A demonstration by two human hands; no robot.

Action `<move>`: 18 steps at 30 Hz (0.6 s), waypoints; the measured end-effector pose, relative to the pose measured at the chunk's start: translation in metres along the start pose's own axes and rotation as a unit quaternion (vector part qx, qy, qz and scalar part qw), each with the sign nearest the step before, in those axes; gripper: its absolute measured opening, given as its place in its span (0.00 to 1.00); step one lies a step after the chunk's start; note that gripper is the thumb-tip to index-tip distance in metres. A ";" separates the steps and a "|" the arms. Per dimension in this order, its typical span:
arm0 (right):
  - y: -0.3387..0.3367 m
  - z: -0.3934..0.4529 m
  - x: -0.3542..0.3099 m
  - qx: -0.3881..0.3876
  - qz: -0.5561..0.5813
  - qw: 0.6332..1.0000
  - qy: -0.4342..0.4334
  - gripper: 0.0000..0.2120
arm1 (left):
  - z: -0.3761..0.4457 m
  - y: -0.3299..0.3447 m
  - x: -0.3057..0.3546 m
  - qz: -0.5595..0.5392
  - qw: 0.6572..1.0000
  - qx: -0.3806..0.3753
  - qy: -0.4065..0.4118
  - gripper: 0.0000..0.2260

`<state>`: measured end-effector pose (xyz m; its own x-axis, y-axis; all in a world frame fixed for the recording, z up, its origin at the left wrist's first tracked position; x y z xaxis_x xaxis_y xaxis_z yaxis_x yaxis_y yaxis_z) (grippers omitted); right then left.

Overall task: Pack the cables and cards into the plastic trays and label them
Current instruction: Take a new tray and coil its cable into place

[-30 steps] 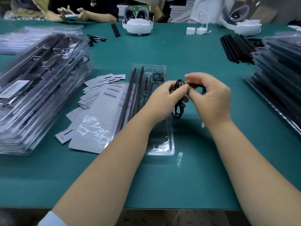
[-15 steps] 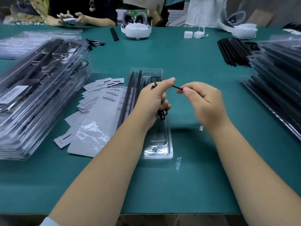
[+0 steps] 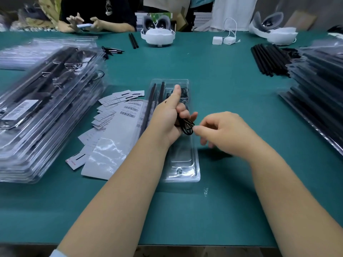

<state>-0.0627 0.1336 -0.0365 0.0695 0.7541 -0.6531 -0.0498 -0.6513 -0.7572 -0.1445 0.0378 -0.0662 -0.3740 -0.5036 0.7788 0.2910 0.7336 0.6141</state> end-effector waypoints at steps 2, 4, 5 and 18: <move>0.009 -0.006 0.014 -0.164 0.057 0.984 0.048 0.08 | 0.003 -0.003 -0.003 -0.058 0.998 0.016 -0.025 0.18; 0.007 -0.014 0.024 -0.236 0.096 0.965 0.061 0.07 | 0.005 -0.005 -0.004 -0.076 0.996 0.029 -0.035 0.17; 0.001 -0.014 0.029 -0.226 0.120 0.965 0.061 0.07 | 0.007 -0.006 -0.004 -0.075 0.996 0.031 -0.033 0.17; -0.023 0.008 0.036 0.176 0.218 0.959 0.027 0.13 | 0.001 0.012 0.002 0.180 0.979 -0.065 0.069 0.11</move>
<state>-0.0675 0.1766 -0.0424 0.0172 0.4044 -0.9144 -0.4195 -0.8273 -0.3737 -0.1425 0.0462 -0.0576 -0.1073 -0.2857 0.9523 0.4948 0.8154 0.3004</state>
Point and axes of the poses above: each hand's wrist, its own z-axis towards the middle knuckle, its own y-axis out of the palm, x = y × z, the point moved 7 cm from there along z, towards the middle knuckle, and after that the axes turned 4 degrees about -x, right-handed, at the moved point
